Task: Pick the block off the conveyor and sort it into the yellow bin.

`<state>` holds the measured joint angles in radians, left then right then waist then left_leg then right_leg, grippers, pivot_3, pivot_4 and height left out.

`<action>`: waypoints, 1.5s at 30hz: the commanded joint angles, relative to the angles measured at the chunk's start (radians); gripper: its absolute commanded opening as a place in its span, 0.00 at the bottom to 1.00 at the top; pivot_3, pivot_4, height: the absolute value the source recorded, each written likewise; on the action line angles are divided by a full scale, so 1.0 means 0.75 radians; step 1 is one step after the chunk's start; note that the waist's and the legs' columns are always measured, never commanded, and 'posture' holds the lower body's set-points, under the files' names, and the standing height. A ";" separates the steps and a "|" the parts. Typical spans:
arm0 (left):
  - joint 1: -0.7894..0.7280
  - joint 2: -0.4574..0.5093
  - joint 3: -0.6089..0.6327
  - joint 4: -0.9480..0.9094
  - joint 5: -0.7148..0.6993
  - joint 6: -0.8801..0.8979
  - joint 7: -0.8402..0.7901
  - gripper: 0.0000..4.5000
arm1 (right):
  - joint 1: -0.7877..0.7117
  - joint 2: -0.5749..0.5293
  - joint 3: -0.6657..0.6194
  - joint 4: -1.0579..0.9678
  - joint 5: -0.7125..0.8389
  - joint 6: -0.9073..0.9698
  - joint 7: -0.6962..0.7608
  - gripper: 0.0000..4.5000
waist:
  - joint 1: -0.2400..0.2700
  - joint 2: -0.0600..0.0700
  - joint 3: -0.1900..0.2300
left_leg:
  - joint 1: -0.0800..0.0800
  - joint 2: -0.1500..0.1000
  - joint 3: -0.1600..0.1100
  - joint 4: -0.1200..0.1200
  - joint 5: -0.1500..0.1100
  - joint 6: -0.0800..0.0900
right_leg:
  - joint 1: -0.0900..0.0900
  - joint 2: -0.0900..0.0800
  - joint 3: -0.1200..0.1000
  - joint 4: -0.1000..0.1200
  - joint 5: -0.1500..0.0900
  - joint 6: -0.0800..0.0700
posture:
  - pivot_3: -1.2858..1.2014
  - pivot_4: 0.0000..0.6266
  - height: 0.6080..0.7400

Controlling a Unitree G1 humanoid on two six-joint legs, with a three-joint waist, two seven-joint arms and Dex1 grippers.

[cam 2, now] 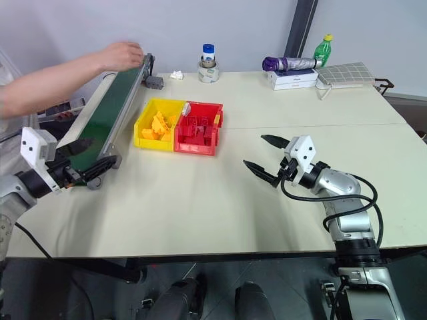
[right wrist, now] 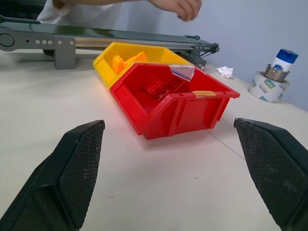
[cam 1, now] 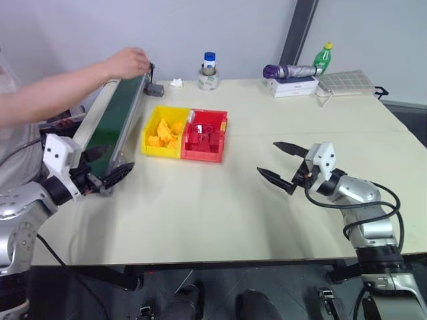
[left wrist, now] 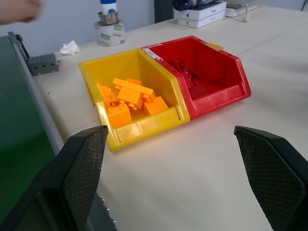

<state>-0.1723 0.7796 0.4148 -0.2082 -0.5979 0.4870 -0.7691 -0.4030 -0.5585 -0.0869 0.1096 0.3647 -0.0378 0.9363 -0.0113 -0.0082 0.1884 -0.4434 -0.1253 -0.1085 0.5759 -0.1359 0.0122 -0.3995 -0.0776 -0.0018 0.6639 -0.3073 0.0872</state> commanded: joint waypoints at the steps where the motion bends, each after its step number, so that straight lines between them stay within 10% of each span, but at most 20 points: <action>1: -0.030 0.005 0.025 -0.017 0.000 -0.045 -0.006 0.98 | -0.001 0.002 -0.013 -0.058 0.003 -0.022 -0.005 1.00 | 0.000 0.000 0.000 | 0.000 0.000 0.000 0.000 0.000 0.000 | 0.000 0.000 0.000 0.000 0.000 0.000 | 0.52 0.24 1.00; 26: 0.005 -0.003 0.074 -0.039 0.019 -0.091 0.037 0.98 | -0.007 -0.002 -0.011 -0.049 -0.005 -0.024 0.005 1.00 | -0.001 0.000 0.000 | 0.000 0.000 0.000 0.000 0.000 0.000 | 0.000 0.000 0.000 0.000 0.000 0.000 | 0.52 0.24 1.00; 45: 0.288 -0.307 0.355 -0.315 0.082 -0.099 0.601 0.98 | -0.009 0.028 -0.004 -0.028 -0.009 -0.041 -0.008 1.00 | 0.024 -0.002 0.000 | 0.000 0.000 0.000 0.001 0.000 0.000 | 0.003 0.000 -0.001 -0.001 0.000 0.000 | 0.52 0.24 1.00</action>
<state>0.0530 0.5326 0.6616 -0.4149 -0.5340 0.4241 -0.3234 -0.3885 -0.5403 -0.0826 0.1040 0.3553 -0.0455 0.9298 0.0069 -0.0094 0.1885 -0.4433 -0.1250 -0.1085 0.5765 -0.1362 0.0124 -0.3975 -0.0777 -0.0025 0.6632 -0.3074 0.0872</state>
